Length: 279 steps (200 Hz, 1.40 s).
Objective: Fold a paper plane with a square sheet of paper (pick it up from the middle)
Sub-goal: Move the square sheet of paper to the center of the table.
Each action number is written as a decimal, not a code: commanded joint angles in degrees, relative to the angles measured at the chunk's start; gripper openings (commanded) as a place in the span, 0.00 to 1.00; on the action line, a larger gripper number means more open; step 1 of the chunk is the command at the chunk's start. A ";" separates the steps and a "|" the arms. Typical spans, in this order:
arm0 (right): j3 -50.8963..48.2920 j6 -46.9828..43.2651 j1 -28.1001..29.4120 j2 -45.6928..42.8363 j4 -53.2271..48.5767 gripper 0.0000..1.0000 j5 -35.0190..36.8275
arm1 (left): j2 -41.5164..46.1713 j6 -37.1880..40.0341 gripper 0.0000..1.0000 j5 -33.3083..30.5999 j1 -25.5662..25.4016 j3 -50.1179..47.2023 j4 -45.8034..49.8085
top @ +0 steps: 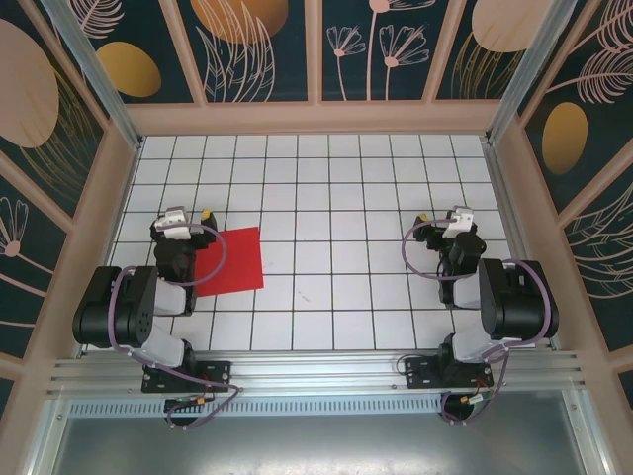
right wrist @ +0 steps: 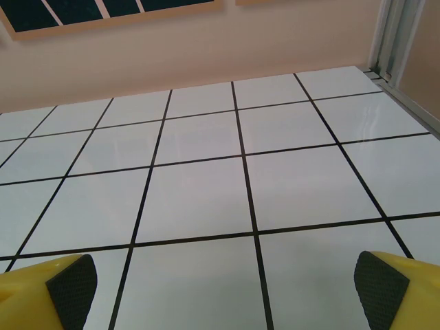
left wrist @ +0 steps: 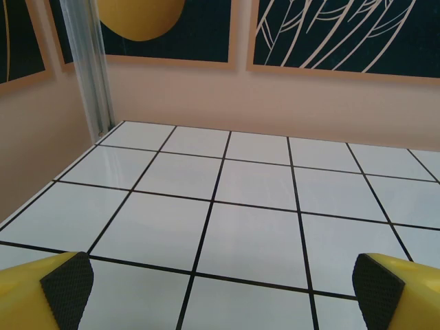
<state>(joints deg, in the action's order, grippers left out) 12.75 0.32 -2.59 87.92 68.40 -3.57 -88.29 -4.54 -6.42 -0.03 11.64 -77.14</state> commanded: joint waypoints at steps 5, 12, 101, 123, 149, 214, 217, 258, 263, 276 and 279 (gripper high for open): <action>0.78 0.17 -0.31 0.32 2.79 0.99 -1.44 | 0.02 -0.19 0.98 0.70 0.29 0.67 -0.66; 0.82 0.17 -0.32 0.33 2.83 0.99 -1.44 | 0.00 -0.12 0.98 0.70 0.29 0.66 -0.64; 0.74 0.13 -0.40 0.33 2.75 0.99 -1.49 | 0.00 -0.22 0.98 0.79 0.27 0.74 -0.54; 0.70 0.18 -0.35 0.37 2.79 0.99 -1.46 | 0.09 -0.25 0.98 0.71 0.30 0.59 -0.72; 0.53 0.07 -0.32 0.30 3.04 0.99 -1.52 | 0.45 -0.36 0.99 0.62 0.30 -0.74 -2.98; 12.27 3.54 1.36 -9.32 -27.72 0.99 2.64 | 17.47 -6.96 0.98 -9.35 0.30 1.61 17.18; 13.27 4.18 1.36 -9.89 -30.43 0.99 2.43 | 18.04 -7.86 0.98 -10.11 0.30 1.85 18.23; 27.29 23.01 1.19 -12.61 -58.64 0.99 -8.10 | 24.66 -20.44 0.98 3.66 0.30 11.54 43.77; 28.27 24.00 1.26 -11.74 -60.14 0.99 -11.45 | 24.51 -22.38 0.99 6.52 0.30 12.45 45.67; 27.82 27.06 1.57 -9.94 -59.19 0.99 -21.42 | 23.18 -28.13 0.99 13.90 0.30 14.31 50.68; 27.44 27.75 1.80 -9.64 -58.38 0.99 -23.40 | 22.72 -28.85 0.99 16.39 0.30 14.49 51.07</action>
<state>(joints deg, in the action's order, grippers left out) 39.51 17.32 -1.50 75.83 22.20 -10.07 -64.51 -21.80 -5.98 0.05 22.76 -41.47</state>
